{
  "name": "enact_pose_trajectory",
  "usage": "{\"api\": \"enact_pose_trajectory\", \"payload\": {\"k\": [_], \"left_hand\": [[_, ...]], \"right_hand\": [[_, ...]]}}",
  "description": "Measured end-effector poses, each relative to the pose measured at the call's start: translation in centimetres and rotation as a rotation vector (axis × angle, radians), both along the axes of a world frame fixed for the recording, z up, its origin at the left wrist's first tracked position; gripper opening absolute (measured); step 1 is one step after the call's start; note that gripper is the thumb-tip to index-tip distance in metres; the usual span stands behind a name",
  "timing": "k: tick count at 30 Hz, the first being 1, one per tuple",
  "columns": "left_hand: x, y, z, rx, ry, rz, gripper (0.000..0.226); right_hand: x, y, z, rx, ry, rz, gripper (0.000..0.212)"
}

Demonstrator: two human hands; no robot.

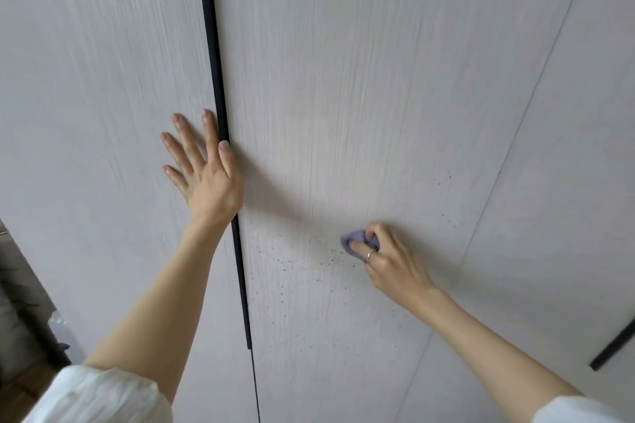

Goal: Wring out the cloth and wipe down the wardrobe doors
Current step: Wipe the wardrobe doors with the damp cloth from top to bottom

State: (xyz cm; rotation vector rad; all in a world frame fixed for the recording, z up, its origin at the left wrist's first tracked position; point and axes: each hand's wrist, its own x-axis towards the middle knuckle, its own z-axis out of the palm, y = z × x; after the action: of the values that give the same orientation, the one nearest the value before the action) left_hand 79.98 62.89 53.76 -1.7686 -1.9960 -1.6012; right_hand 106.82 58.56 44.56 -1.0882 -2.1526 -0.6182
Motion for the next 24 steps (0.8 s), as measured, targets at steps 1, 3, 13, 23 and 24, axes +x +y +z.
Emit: {"api": "enact_pose_trajectory", "payload": {"k": [1, 3, 13, 23, 24], "left_hand": [[0.0, 0.0, 0.0, 0.003, 0.001, -0.005, 0.050], [0.1, 0.1, -0.2, 0.011, -0.002, -0.007, 0.050], [0.1, 0.1, -0.4, 0.014, -0.010, -0.007, 0.050], [0.3, 0.1, -0.5, 0.016, -0.031, 0.000, 0.050], [0.4, 0.1, -0.5, 0.015, -0.031, 0.001, 0.050]], "right_hand": [[0.5, -0.1, -0.2, -0.007, -0.057, 0.003, 0.051], [1.0, 0.1, 1.5, 0.032, -0.040, 0.017, 0.048], [3.1, 1.7, 7.3, 0.272, 0.388, -0.104, 0.033], [5.6, 0.7, 11.7, 0.269, 0.257, -0.176, 0.029], [5.8, 0.9, 13.3, 0.312, 0.313, -0.197, 0.029]]}}
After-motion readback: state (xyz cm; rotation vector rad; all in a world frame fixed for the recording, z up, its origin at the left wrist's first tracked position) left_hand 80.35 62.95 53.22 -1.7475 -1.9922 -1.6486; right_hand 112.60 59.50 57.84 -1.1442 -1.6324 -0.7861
